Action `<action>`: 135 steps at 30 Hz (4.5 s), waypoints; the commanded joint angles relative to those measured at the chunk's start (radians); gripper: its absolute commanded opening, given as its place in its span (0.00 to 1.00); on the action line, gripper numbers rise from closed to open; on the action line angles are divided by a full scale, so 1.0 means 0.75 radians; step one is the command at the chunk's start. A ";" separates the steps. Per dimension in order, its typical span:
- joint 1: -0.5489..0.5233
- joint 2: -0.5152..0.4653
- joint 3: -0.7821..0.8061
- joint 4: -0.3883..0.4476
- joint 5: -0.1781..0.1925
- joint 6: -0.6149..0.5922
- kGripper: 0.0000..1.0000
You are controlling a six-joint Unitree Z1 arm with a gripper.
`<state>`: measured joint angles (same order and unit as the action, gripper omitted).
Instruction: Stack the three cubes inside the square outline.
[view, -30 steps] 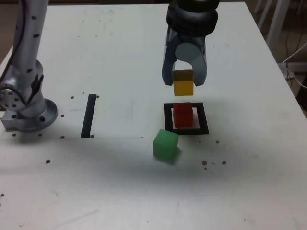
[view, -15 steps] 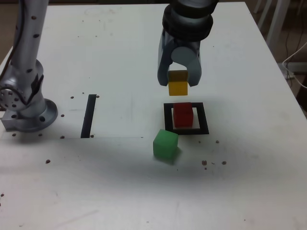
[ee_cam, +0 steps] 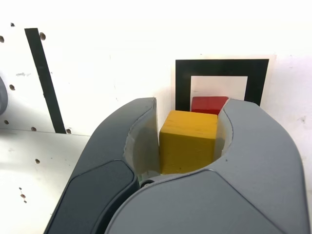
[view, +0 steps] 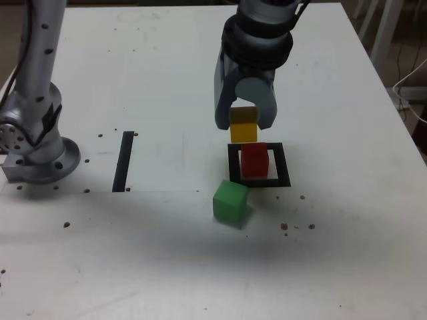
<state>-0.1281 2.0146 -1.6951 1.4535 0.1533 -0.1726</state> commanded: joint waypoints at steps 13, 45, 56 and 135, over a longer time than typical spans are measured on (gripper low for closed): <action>-0.005 0.042 -0.020 -0.028 -0.001 -0.021 0.25; -0.021 0.065 0.007 -0.072 -0.002 -0.021 0.27; -0.021 0.068 0.014 -0.077 -0.003 -0.021 0.31; -0.217 -0.230 0.123 0.152 -0.100 0.109 0.99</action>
<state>-0.2725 1.8525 -1.6115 1.5544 0.0854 -0.0835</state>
